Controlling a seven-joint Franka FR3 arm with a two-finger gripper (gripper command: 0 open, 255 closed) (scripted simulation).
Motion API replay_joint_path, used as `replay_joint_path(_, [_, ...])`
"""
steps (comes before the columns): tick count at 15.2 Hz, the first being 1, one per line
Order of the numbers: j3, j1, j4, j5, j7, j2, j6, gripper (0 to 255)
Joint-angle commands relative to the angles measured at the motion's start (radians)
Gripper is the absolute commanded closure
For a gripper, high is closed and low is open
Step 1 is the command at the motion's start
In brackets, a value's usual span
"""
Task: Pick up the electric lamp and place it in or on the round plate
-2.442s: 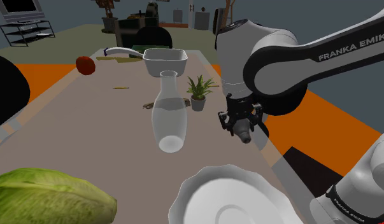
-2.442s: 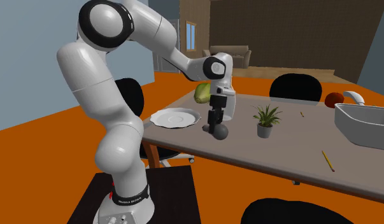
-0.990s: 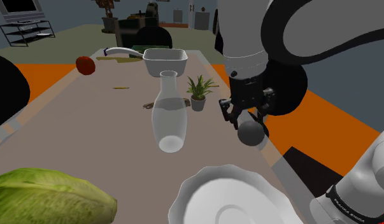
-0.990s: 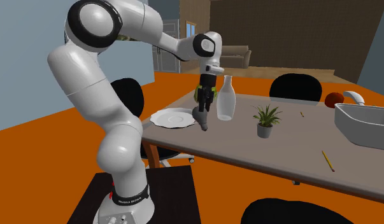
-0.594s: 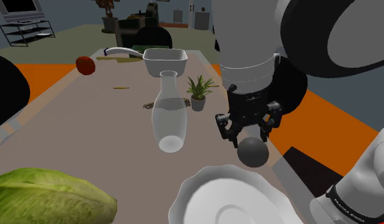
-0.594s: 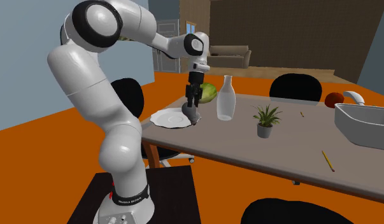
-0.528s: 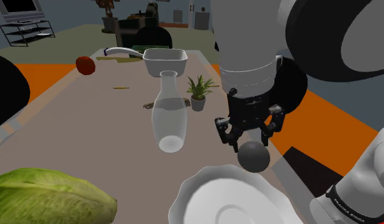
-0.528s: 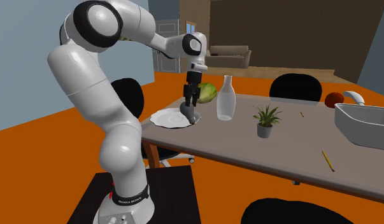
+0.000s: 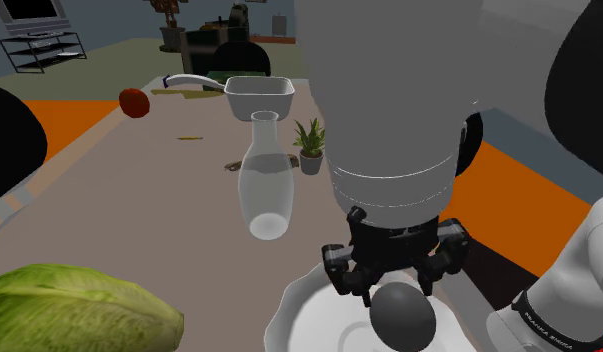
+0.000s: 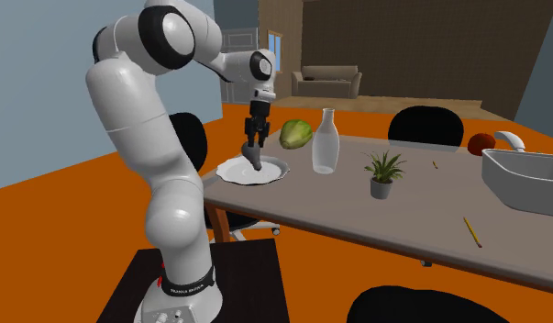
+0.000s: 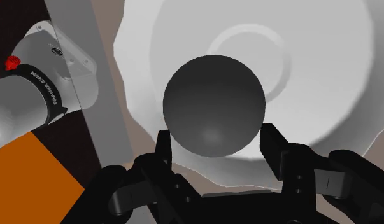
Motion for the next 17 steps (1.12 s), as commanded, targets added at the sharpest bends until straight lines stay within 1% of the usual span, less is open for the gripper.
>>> replay_joint_path(1, [0.061, 0.008, 0.06, -0.017, 0.088, 0.066, -0.005, 255])
replay_joint_path(15, [0.095, 0.009, -0.086, -0.05, 0.121, 0.132, 0.184, 255])
replay_joint_path(16, [0.093, 0.01, -0.082, -0.043, 0.116, 0.122, 0.174, 255])
replay_joint_path(17, [0.093, 0.01, -0.082, -0.043, 0.116, 0.122, 0.174, 0])
